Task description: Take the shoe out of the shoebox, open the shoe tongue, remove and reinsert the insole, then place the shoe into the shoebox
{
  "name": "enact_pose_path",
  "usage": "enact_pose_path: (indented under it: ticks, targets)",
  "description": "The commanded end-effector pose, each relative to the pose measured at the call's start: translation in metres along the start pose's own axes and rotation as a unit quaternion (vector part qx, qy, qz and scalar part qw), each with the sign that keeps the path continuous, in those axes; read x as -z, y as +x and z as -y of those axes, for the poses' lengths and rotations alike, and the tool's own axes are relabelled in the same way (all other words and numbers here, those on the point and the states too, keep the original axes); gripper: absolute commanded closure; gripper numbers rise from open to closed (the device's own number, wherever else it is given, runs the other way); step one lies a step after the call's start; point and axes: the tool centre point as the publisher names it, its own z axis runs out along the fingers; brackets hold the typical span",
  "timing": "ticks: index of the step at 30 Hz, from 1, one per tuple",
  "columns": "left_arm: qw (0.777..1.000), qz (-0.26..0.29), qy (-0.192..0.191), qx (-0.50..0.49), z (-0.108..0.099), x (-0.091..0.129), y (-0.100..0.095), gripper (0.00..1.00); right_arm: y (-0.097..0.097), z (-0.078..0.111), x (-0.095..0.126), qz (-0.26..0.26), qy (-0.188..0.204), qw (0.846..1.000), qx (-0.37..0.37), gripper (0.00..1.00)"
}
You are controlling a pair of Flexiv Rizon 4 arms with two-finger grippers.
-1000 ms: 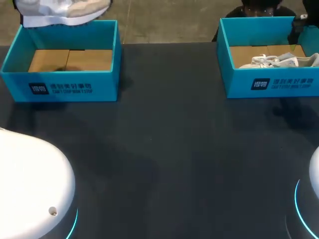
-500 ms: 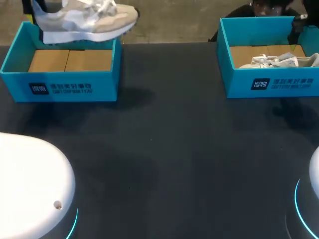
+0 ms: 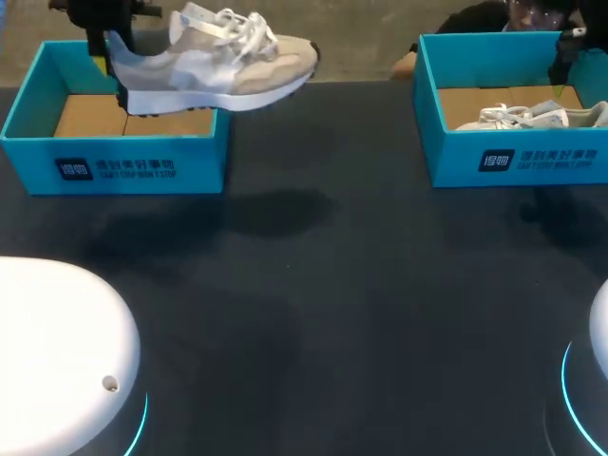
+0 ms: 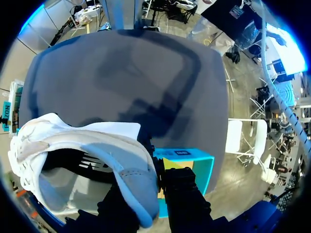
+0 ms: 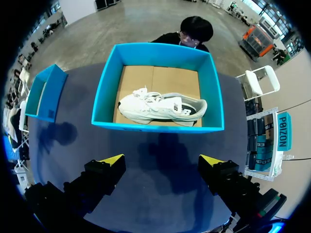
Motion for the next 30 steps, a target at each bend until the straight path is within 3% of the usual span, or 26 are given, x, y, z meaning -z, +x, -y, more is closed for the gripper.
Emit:
enact_pose_path:
  ticks: [1,16,30]
  targets:
    - [0.999,-0.006,-0.054,0.002,0.021,0.004,-0.017,1.00,0.000,0.001,0.000,0.000,-0.001,1.000,0.000,0.00]
    - [0.999,0.001,-0.035,0.001,0.096,-0.015,-0.083,1.00,0.000,0.001,0.000,0.000,-0.001,1.000,0.000,0.00]
    - [0.999,0.020,-0.025,0.005,0.144,-0.033,-0.110,1.00,0.000,0.001,0.000,0.000,-0.001,1.000,0.000,0.00]
